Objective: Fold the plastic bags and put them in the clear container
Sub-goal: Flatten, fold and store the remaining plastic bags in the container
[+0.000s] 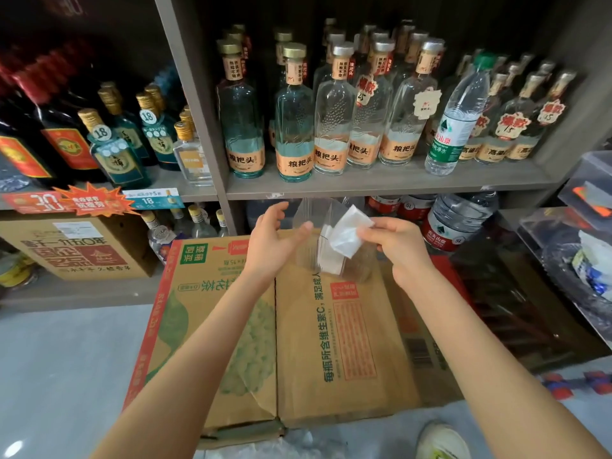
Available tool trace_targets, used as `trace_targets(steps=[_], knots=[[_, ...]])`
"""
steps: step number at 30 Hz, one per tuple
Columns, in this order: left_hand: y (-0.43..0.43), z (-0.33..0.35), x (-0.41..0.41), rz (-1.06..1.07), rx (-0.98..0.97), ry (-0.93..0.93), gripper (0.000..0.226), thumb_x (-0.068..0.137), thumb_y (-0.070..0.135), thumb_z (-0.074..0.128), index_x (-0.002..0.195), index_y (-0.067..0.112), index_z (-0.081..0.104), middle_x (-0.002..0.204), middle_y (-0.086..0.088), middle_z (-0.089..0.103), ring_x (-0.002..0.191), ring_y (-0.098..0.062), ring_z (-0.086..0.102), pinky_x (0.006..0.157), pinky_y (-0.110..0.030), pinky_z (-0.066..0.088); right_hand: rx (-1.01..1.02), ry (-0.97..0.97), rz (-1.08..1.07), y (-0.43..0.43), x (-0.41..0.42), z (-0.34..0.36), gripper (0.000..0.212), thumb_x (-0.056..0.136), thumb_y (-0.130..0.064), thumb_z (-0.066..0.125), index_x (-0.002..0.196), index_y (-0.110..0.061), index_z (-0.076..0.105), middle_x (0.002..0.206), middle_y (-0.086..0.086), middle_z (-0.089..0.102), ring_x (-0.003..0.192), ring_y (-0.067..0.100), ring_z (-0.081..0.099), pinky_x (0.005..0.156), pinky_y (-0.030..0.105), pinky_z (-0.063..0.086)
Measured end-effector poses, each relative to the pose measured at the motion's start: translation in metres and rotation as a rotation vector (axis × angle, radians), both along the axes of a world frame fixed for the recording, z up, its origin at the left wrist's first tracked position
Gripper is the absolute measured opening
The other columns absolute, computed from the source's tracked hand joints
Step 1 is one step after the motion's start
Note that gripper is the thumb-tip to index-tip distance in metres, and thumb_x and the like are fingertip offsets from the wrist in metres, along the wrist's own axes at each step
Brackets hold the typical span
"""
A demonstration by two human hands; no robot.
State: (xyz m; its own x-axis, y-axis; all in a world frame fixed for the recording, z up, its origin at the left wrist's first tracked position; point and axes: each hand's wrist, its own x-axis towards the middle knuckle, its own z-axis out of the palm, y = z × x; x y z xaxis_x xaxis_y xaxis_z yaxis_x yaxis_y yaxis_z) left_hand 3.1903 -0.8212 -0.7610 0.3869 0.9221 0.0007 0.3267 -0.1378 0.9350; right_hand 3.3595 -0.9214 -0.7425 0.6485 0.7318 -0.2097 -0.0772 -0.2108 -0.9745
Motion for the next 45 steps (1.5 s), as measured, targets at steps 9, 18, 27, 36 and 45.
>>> trace_targets(steps=[9, 18, 27, 36, 45], knots=[[0.011, -0.015, 0.006, -0.185, -0.249, -0.141, 0.078, 0.079, 0.025, 0.077, 0.146, 0.024, 0.038, 0.14, 0.009, 0.049, 0.12, -0.007, 0.05, 0.104, -0.03, 0.038, -0.102, -0.202, 0.095, 0.033, 0.011, -0.027, 0.025, 0.076, -0.003, 0.075, 0.096, -0.017, 0.069, 0.087, -0.002, 0.071, 0.086, 0.014, 0.067, 0.085, 0.036, 0.053], [-0.021, -0.028, -0.015, -0.122, -0.123, -0.287, 0.063, 0.077, 0.004, 0.077, 0.129, 0.024, 0.048, 0.123, 0.014, 0.058, 0.102, 0.013, 0.058, 0.079, -0.007, 0.045, -0.042, -1.251, 0.136, 0.025, -0.006, -0.041, 0.022, 0.078, -0.024, 0.076, 0.099, -0.022, 0.072, 0.08, -0.006, 0.071, 0.075, 0.011, 0.043, 0.069, 0.026, 0.015], [-0.031, -0.035, -0.02, -0.091, -0.124, -0.303, 0.066, 0.072, 0.019, 0.084, 0.126, 0.035, 0.05, 0.13, 0.014, 0.058, 0.116, -0.003, 0.057, 0.102, -0.038, 0.047, 0.048, -1.484, 0.102, 0.011, -0.01, -0.031, 0.034, 0.068, -0.027, 0.082, 0.099, -0.022, 0.072, 0.094, -0.004, 0.069, 0.085, 0.019, 0.052, 0.074, 0.032, 0.027], [-0.038, -0.037, -0.024, -0.1, -0.096, -0.289, 0.072, 0.064, 0.033, 0.084, 0.127, 0.037, 0.049, 0.13, 0.015, 0.057, 0.119, -0.004, 0.056, 0.102, -0.033, 0.046, -0.236, -1.365, 0.321, 0.013, -0.007, -0.033, 0.036, 0.067, -0.046, 0.08, 0.101, -0.034, 0.074, 0.151, 0.01, 0.036, 0.14, 0.034, 0.028, 0.111, 0.055, 0.013], [-0.044, -0.04, -0.028, -0.12, -0.057, -0.269, 0.067, 0.067, 0.029, 0.083, 0.122, 0.043, 0.046, 0.132, 0.018, 0.054, 0.121, 0.001, 0.052, 0.093, -0.012, 0.043, -0.495, -1.438, 0.402, 0.024, -0.018, -0.031, 0.047, 0.073, -0.06, 0.07, 0.117, -0.047, 0.062, 0.161, 0.004, 0.006, 0.147, 0.031, -0.003, 0.114, 0.056, -0.01]])
